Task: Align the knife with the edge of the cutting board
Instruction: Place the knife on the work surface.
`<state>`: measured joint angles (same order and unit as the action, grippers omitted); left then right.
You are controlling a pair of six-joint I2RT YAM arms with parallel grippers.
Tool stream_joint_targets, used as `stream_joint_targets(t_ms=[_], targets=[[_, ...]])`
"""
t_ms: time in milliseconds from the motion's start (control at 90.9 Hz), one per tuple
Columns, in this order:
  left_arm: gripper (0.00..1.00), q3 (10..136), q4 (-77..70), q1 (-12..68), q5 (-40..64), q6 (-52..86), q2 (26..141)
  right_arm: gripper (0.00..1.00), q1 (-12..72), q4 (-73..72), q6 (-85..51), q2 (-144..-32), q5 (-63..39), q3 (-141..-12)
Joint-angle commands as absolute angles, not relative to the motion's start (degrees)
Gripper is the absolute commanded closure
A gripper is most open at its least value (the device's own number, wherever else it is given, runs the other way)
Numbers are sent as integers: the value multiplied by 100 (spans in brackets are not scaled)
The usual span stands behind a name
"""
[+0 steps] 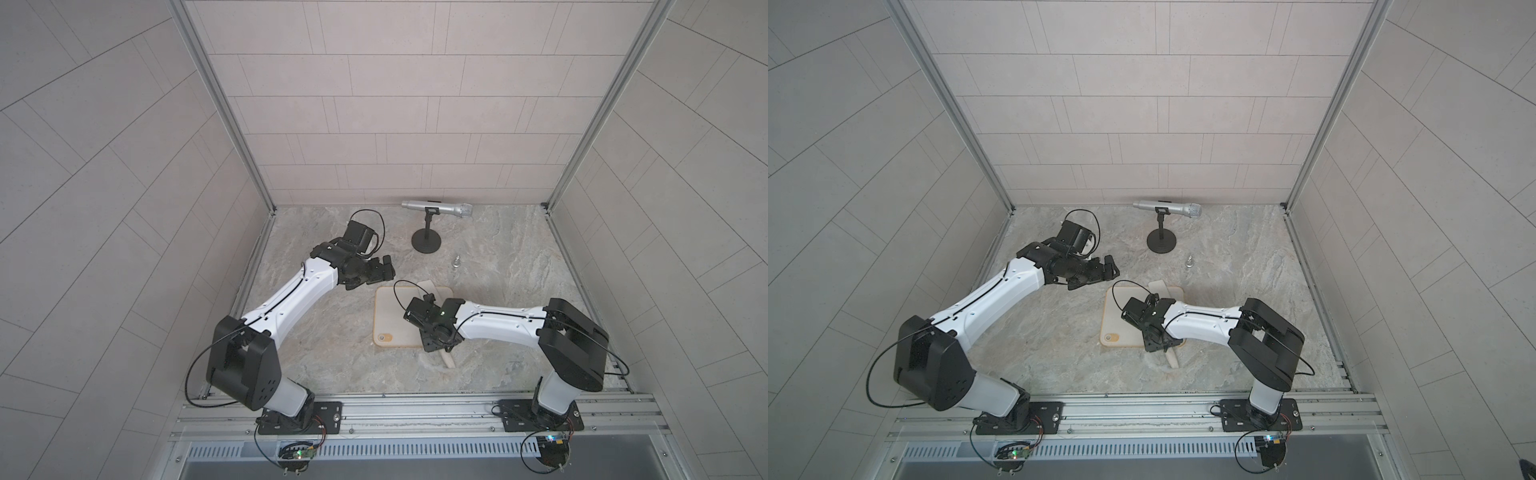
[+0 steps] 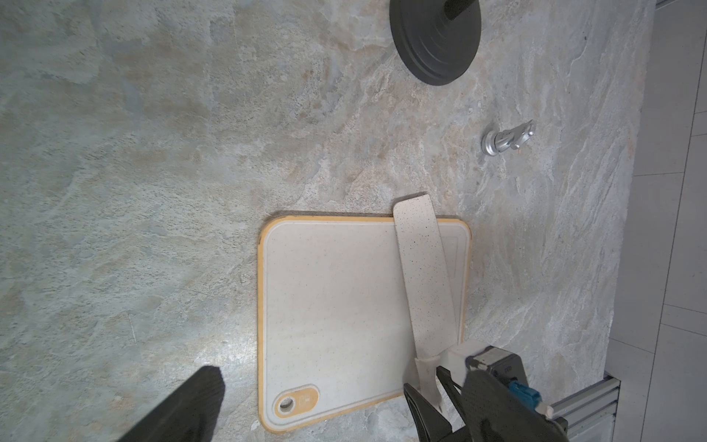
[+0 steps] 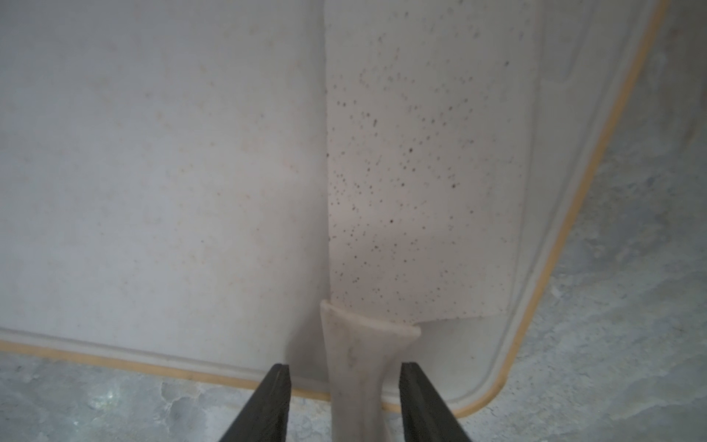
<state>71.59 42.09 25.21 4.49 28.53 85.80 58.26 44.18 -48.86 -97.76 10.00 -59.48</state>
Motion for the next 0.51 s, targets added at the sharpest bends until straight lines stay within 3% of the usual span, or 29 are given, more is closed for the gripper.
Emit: stream_joint_targets(t_ms=[0, 209, 495], targets=[[0, 7101, 4243, 2556, 475, 2789, 8631, 47, 5890, 4427, -4908, -9529, 876, -5958], [0, 7104, 4251, 2549, 484, 2788, 8646, 41, 5971, 4554, -4954, -9219, 734, -5859], [0, 7111, 4265, 2557, 516, 2785, 8679, 39, 6102, 4643, -5159, -8879, 751, -5426]])
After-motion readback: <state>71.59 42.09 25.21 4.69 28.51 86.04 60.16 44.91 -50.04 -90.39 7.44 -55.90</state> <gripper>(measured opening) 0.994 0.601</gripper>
